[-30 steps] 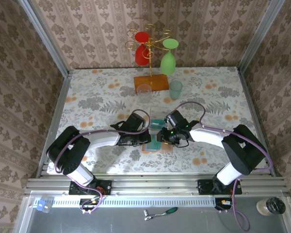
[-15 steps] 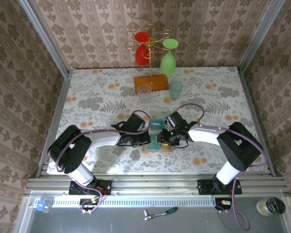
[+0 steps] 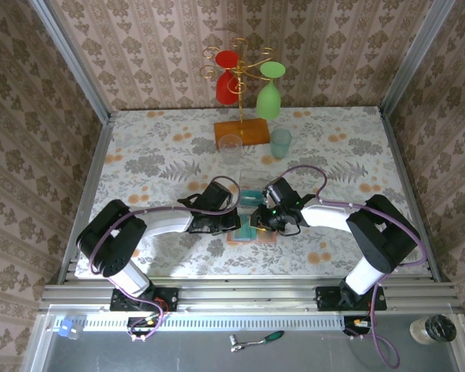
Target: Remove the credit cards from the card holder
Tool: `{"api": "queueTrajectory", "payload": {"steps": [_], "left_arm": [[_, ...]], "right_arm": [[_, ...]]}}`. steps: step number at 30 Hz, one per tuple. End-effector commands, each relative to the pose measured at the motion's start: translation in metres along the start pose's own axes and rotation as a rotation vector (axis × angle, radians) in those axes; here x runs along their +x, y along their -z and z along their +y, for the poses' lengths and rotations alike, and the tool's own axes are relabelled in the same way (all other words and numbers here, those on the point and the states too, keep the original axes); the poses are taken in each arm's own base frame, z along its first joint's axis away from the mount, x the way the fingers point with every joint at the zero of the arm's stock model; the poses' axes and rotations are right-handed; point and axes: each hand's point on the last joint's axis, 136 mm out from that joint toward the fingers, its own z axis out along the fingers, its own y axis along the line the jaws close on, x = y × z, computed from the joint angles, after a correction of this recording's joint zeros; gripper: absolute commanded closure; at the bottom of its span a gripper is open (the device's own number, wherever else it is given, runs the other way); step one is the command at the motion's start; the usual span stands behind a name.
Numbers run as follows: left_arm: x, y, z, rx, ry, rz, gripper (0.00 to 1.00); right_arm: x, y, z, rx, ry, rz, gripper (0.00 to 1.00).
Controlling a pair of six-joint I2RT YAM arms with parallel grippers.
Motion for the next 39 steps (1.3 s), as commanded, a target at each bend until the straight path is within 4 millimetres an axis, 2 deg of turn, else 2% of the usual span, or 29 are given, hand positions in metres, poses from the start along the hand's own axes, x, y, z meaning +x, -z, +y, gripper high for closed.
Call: {"api": "queueTrajectory", "payload": {"steps": [1,8,21,39], "left_arm": [[0.006,-0.005,0.013,-0.054,0.001,0.028,0.99],[0.005,-0.005,0.013,-0.054,0.000,0.027,0.99],[0.004,0.000,0.015,-0.056,0.001,0.022,0.98],[0.000,0.006,0.003,-0.005,0.005,-0.002,0.97]], "right_arm": [[0.001,0.003,0.006,-0.036,-0.013,0.005,0.81],[0.001,0.006,0.000,0.004,-0.003,-0.002,0.87],[0.000,0.020,-0.016,0.068,-0.001,-0.023,0.88],[-0.005,0.047,0.003,0.036,0.052,-0.063,0.92]]}}
